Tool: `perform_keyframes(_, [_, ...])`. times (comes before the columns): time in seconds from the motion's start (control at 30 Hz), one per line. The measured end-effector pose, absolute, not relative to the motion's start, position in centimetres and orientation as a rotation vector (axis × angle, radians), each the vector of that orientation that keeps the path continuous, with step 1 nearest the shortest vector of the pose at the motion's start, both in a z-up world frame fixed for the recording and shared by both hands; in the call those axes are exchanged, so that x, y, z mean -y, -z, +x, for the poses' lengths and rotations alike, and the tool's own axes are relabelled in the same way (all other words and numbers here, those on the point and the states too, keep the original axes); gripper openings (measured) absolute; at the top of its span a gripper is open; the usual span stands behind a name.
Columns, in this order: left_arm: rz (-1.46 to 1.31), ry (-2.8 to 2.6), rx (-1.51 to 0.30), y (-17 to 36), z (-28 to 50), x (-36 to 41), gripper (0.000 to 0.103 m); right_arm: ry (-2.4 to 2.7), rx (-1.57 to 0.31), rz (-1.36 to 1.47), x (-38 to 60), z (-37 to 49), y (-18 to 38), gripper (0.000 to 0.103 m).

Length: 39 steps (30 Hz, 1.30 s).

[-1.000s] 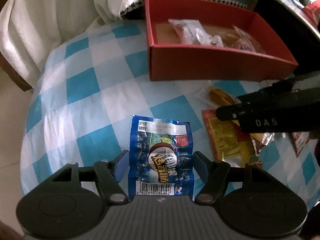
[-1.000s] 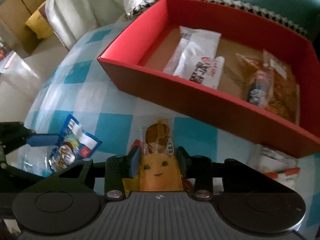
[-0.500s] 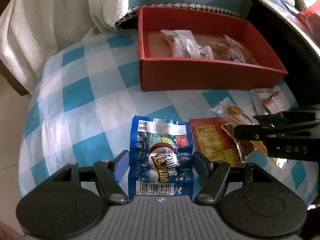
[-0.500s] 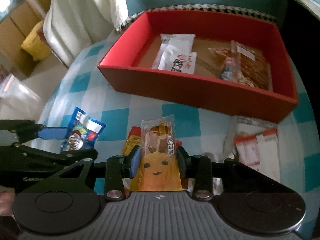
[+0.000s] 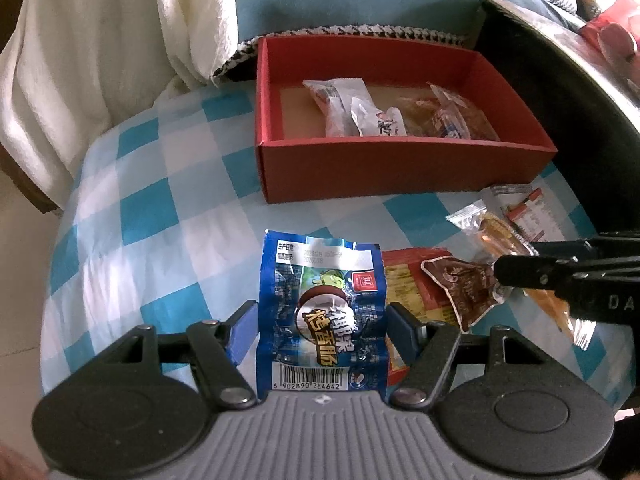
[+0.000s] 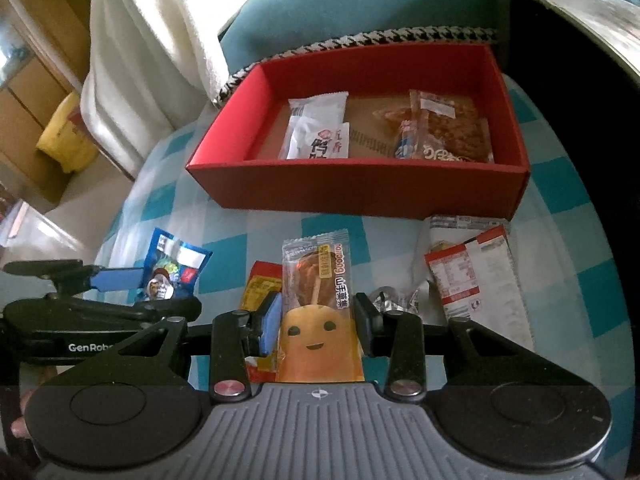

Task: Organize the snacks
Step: 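Lift the blue packet with the left tool while the right tool lifts the yellow bar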

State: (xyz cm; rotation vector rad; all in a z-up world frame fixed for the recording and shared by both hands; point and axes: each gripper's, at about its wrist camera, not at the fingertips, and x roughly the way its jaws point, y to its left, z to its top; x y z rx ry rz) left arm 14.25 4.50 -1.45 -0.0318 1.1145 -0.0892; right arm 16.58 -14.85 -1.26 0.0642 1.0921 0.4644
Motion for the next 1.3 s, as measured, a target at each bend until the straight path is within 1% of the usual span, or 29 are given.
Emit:
perform_keyframes(0.23, [-0.005, 0.091, -1.09, 0.9, 14.3, -4.0, 0.063, -0.452, -1.063, 0.072, 15.4, 16.6, 0.5, 0.048])
perform_keyframes(0.43, [0.006, 0.098, -1.094, 1.0, 14.2, -3.9, 0.063, -0.431, -1.113, 0.03, 15.0, 16.7, 2.1, 0.048])
perform_keyframes(0.53, [0.006, 0.098, -1.102, 1.2, 14.3, -4.0, 0.063, -0.412, -1.158, 0.004, 15.1, 16.7, 3.2, 0.052])
perform_keyframes(0.57, [0.004, 0.099, -1.105, 1.2, 14.3, -4.0, 0.063, -0.404, -1.164, -0.002, 15.1, 16.6, 3.5, 0.056])
perform_keyframes(0.6, [0.001, 0.102, -1.107, 1.2, 14.4, -4.0, 0.063, -0.399, -1.17, -0.011, 15.2, 16.4, 3.7, 0.063])
perform_keyframes(0.67, [-0.002, 0.103, -1.109, 1.2, 14.4, -4.0, 0.063, -0.375, -1.179, -0.013, 15.7, 15.8, 4.1, 0.071])
perform_keyframes(0.73, [-0.007, 0.11, -1.111, 1.2, 14.5, -4.1, 0.063, -0.369, -1.188, 0.011, 16.2, 14.9, 4.2, 0.07])
perform_keyframes(0.83, [-0.014, 0.113, -1.115, 1.2, 14.5, -4.2, 0.063, -0.365, -1.198, -0.019, 15.9, 12.7, 4.3, 0.071])
perform_keyframes(0.97, [-0.027, 0.125, -1.123, 1.1, 14.6, -4.1, 0.063, -0.344, -1.235, -0.072, 15.0, 11.4, 6.3, 0.071])
perform_keyframes(1.0, [-0.028, 0.129, -1.122, 1.1, 14.5, -4.1, 0.063, -0.344, -1.233, -0.088, 14.7, 11.3, 6.8, 0.075])
perform_keyframes(1.03, [-0.025, 0.134, -1.119, 1.0, 14.5, -4.0, 0.063, -0.351, -1.214, -0.085, 14.6, 11.2, 6.7, 0.076])
perform_keyframes(1.13, [-0.02, 0.136, -1.116, 0.9, 14.4, -4.1, 0.063, -0.336, -1.183, -0.142, 14.3, 10.7, 6.8, 0.068])
perform_keyframes(1.2, [-0.027, 0.135, -1.124, 1.0, 14.5, -4.3, 0.063, -0.326, -1.17, -0.208, 13.8, 10.2, 6.7, 0.054])
perform_keyframes(1.3, [-0.028, 0.143, -1.127, 1.0, 14.5, -4.3, 0.063, -0.328, -1.164, -0.219, 14.0, 10.0, 6.5, 0.048])
